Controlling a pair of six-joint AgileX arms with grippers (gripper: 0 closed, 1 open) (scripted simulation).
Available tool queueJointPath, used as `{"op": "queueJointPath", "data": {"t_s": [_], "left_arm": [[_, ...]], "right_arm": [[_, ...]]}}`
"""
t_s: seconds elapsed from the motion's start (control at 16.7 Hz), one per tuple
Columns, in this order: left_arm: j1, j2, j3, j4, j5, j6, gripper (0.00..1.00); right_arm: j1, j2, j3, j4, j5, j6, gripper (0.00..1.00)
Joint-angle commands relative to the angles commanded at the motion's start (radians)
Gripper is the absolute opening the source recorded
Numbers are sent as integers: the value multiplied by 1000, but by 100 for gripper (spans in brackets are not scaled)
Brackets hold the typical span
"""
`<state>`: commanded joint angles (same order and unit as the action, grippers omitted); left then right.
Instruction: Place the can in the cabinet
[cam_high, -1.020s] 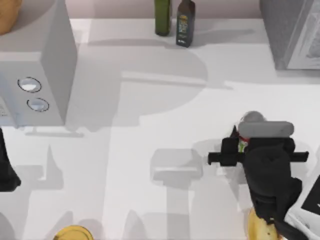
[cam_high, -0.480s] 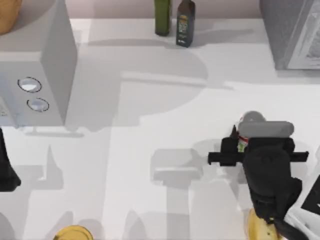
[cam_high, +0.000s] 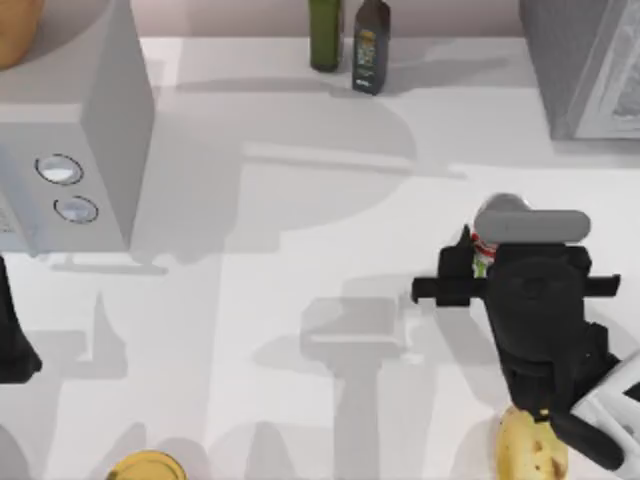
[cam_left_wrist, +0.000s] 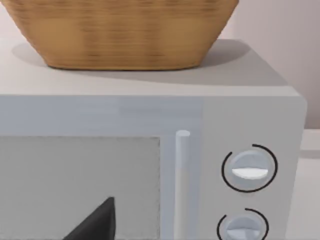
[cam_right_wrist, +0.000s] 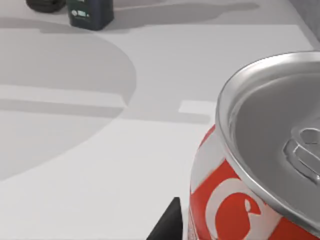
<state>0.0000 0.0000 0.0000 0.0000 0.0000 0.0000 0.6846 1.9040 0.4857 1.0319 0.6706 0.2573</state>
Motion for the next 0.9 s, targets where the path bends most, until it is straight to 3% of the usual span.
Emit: {"op": "queueJointPath", "data": {"t_s": [0.66,0.9], "left_arm": [[0,0,0,0,0,0,100],[0,0,0,0,0,0,100]], "right_arm": [[15,-409,101,-538,-17,-2,0],[1,-504,138,-644,-3,-4,0]]}}
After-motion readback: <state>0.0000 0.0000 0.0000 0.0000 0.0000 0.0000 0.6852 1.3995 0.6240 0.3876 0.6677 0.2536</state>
